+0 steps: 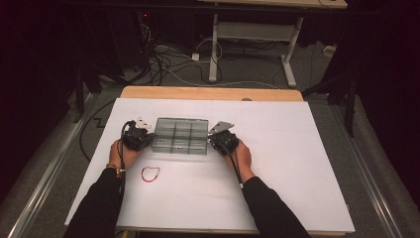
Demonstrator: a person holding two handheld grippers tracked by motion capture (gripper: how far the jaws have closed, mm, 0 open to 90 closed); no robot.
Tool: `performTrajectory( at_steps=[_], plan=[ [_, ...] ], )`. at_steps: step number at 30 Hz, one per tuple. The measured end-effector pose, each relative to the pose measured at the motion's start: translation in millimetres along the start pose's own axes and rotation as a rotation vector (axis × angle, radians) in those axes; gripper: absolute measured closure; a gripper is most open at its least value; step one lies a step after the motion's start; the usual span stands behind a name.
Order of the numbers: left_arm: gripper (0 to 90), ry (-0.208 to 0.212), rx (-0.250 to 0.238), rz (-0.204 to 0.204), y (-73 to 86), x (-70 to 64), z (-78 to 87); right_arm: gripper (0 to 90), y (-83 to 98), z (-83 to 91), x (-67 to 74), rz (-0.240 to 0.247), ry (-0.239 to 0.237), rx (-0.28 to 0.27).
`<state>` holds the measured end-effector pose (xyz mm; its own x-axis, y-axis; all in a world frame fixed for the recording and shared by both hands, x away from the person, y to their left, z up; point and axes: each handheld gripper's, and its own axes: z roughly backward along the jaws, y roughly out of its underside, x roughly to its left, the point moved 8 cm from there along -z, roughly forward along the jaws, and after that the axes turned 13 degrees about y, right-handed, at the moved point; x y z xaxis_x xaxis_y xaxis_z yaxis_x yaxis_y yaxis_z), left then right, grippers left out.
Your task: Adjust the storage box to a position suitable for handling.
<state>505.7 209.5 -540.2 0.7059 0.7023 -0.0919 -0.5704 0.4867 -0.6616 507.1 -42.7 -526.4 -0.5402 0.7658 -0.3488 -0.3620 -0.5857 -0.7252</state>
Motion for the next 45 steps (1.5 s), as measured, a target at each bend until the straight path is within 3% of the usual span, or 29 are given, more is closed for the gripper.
performTrajectory(
  at_steps=[3,8,14,19,21,26,29,34,44,45],
  plan=[
    [88.0,-0.005,0.011,-0.026,-4.3,-6.5,-4.1,90.0,2.2,2.0,-4.0,-0.003,0.011,0.011],
    [88.0,0.014,0.031,-0.059,-12.9,-20.3,-11.9,90.0,12.2,6.8,-18.7,-0.059,0.012,0.028],
    [88.0,0.022,0.059,-0.102,-26.8,-36.9,-23.9,90.0,25.6,15.7,-36.0,-0.077,0.036,0.041],
    [88.0,0.037,0.076,-0.138,-37.6,-51.7,-33.5,90.0,39.3,26.3,-50.4,-0.041,0.016,0.036],
    [88.0,0.037,0.076,-0.143,-39.7,-54.6,-35.7,90.0,44.7,30.4,-56.0,-0.031,0.028,0.039],
    [88.0,0.048,0.088,-0.168,-48.6,-70.7,-44.6,90.0,54.5,35.0,-71.4,-0.046,0.080,0.060],
    [88.0,0.030,0.104,-0.197,-52.3,-77.6,-48.1,90.0,58.7,35.8,-78.7,-0.066,0.081,0.061],
    [88.0,0.036,0.084,-0.160,-54.8,-76.2,-51.9,90.0,59.6,36.9,-78.9,-0.065,0.094,0.066],
    [88.0,0.006,0.095,-0.149,-57.4,-77.1,-53.9,90.0,60.3,35.6,-79.3,-0.074,0.098,0.065],
    [88.0,-0.009,0.102,-0.158,-58.0,-78.2,-54.1,90.0,61.2,35.4,-80.4,-0.101,0.098,0.066]
  ],
)
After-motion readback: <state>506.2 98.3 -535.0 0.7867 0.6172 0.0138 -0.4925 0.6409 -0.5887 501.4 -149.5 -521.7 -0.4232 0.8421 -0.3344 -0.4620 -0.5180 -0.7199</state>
